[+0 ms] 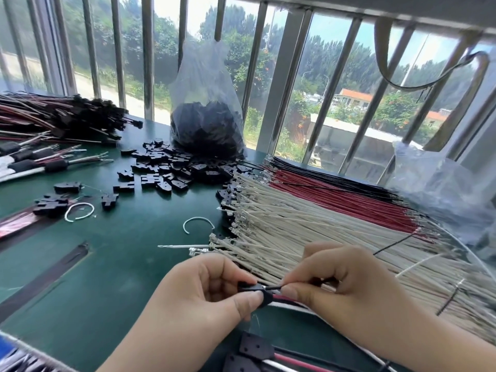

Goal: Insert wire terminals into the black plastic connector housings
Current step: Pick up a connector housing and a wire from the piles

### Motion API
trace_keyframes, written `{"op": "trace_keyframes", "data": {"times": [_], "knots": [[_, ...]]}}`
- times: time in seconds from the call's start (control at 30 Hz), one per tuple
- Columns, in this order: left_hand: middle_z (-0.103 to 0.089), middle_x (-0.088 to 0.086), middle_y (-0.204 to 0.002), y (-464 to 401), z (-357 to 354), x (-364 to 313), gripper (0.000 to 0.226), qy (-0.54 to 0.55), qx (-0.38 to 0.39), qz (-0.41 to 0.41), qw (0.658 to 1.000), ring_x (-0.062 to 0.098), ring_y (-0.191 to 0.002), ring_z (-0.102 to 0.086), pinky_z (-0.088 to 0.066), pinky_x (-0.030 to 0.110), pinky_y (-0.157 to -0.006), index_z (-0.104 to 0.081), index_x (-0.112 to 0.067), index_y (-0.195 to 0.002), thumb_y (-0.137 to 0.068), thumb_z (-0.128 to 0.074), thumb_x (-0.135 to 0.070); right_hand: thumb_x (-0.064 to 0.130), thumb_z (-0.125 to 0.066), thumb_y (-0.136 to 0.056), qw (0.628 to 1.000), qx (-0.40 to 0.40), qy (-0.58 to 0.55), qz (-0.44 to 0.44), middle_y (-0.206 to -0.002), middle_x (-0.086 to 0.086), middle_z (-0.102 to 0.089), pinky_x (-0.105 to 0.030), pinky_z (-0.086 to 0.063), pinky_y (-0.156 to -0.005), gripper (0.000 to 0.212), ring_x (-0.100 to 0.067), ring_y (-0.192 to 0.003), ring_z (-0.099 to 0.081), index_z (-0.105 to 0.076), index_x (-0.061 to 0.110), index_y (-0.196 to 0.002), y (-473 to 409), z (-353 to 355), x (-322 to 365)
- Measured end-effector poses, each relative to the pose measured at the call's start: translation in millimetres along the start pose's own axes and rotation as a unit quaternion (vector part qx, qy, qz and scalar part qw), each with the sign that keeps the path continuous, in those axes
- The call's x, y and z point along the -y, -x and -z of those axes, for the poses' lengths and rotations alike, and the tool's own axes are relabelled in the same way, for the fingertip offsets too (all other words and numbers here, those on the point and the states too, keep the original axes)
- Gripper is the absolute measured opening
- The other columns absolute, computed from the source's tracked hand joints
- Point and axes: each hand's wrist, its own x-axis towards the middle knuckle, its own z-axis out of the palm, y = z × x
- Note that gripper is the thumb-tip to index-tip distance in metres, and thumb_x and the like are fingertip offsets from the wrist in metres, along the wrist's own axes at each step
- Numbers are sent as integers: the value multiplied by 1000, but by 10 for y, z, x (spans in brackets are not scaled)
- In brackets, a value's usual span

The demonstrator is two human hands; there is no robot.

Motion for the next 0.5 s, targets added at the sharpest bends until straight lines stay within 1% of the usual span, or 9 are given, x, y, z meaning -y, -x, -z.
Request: {"op": "trace_keyframes", "data": {"times": [0.07, 0.17, 0.23, 0.3, 0.37, 0.43, 0.5], "knots": [[-66, 11, -52, 1, -13, 10, 14, -15, 1, 1, 1000, 11, -45, -60, -46, 14, -46, -69, -5, -65, -63, -81, 0, 33, -72, -72, 1000, -7, 9, 13, -67, 17, -59, -6, -38, -56, 8, -2, -67, -58, -73, 36, -79, 9, -25, -1], [-66, 11, -52, 1, -31, 8, 17, -18, 8, -5, 1000, 12, -45, -61, -46, 14, -46, -71, -12, -70, -65, -80, 2, 33, -70, -73, 999, 0, 23, 30, -69, 14, -61, -7, -39, -57, 8, -5, -69, -59, -72, 33, -81, 13, -36, 7], [-65, 11, -51, -1, -34, 4, 21, -7, 0, -12, 1000, 12, -45, -61, -46, 14, -47, -72, -16, -71, -66, -79, 3, 32, -71, -73, 1000, 2, 12, 29, -67, 15, -59, -7, -37, -57, 8, -4, -67, -58, -72, 32, -81, 4, -30, 8], [-66, 11, -51, -3, -38, -6, 17, 12, 2, -19, 1000, 11, -46, -61, -46, 13, -47, -72, -18, -72, -61, -81, -9, 31, -71, -74, 1000, -1, 6, 30, -65, 17, -58, -5, -37, -57, 7, -2, -65, -57, -72, 30, -80, -12, -21, 13], [-66, 11, -52, 1, -31, -8, 21, 26, -4, -20, 999, 11, -47, -61, -47, 13, -49, -73, -19, -72, -55, -85, -19, 37, -69, -77, 1000, 9, 10, 16, -67, 17, -59, -5, -37, -57, 8, -1, -65, -56, -71, 30, -82, -24, 24, 11], [-65, 10, -52, -18, -15, 29, 17, 63, -39, -18, 997, 14, -48, -61, -52, 21, -56, -73, -18, -68, -54, -84, -19, 52, -59, -85, 997, 55, 52, -4, -69, 16, -63, -9, -39, -56, 19, -1, -61, -55, -66, 35, -88, -27, 87, 13], [-63, 9, -53, -36, 6, 70, 10, 124, -96, -13, 988, 17, -49, -59, -59, 38, -68, -73, -15, -64, -54, -72, -13, 65, -49, -83, 991, 115, 60, -46, -66, 14, -63, -13, -40, -53, 34, 0, -55, -55, -62, 35, -91, 0, 213, -30]]}}
